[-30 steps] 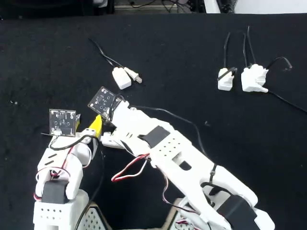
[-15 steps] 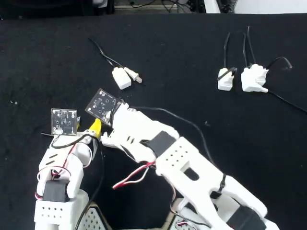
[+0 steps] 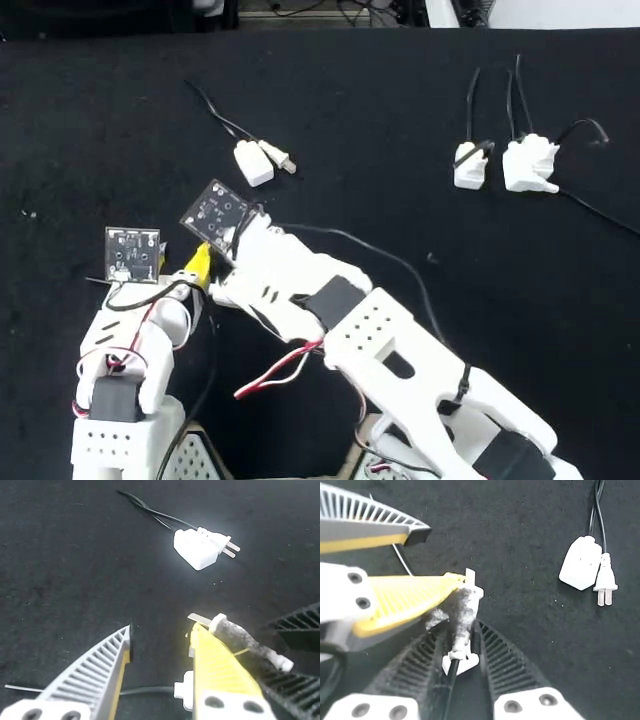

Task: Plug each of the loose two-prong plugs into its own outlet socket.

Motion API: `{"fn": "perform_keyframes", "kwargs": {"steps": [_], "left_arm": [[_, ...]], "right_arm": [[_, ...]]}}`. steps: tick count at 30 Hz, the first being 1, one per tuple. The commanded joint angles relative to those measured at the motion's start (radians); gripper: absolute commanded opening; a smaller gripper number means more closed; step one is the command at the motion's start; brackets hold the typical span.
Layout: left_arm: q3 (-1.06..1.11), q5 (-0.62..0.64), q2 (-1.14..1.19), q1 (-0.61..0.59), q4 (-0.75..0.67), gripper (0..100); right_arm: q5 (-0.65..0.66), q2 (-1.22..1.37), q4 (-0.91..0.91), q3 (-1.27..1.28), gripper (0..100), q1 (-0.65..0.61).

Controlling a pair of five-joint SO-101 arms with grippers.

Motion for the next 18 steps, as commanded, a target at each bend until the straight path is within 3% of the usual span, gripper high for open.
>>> {"fn": "perform_keyframes", "kwargs": {"steps": [1,12,18], "left_arm": [[-0.005,0.000,-0.003,0.019,0.021,21],[-0.010,0.000,-0.003,0.016,0.031,21],[-0.041,0.014,-0.005,-0.067,0.031,21]], "right_arm": [[-0.055,-0.038,-0.068,-0.012,1.1,-0.038],[-0.091,-0.036,-0.080,-0.007,1.1,-0.035],[-0.081,-0.036,-0.048,-0.018,1.1,0.133]]}}
